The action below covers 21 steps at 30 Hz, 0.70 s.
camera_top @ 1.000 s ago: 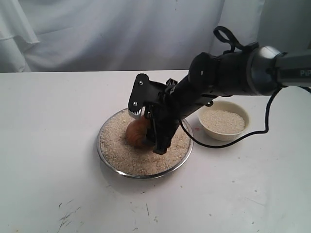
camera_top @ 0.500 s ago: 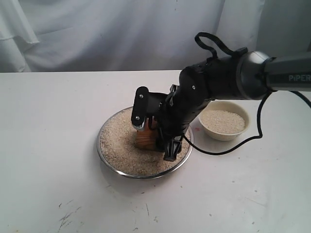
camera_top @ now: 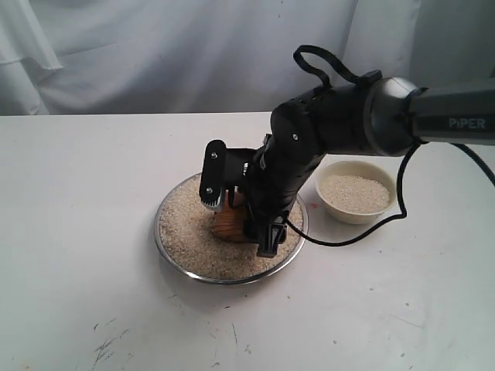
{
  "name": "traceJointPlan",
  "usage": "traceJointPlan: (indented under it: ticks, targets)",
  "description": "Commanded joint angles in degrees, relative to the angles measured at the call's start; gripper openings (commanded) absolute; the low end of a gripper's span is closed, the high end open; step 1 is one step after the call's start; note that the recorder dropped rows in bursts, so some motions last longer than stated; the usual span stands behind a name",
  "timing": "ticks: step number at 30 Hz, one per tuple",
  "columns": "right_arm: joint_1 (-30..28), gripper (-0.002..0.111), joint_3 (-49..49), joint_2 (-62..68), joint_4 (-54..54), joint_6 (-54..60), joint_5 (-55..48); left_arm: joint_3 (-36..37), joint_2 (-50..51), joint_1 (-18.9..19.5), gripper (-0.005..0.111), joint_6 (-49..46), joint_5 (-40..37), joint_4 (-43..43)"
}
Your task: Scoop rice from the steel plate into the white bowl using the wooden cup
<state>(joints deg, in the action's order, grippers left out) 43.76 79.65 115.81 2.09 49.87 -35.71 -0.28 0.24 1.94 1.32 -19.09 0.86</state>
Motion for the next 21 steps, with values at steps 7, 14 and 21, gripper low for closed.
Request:
traceJointPlan:
  ticks: [7,14,21]
  targets:
    - [0.16,0.073,0.31,-1.69,0.03,-3.84,2.32,0.28,-0.24,-0.15,0.0,0.03,0.82,-0.06]
    - [0.16,0.073,0.31,-0.78,-0.85,-3.97,3.07,0.28,-0.24,-0.15,0.0,0.03,0.82,-0.06]
    - [0.16,0.073,0.31,1.21,-1.75,-3.85,4.32,0.28,-0.24,-0.15,0.0,0.03,0.82,-0.06]
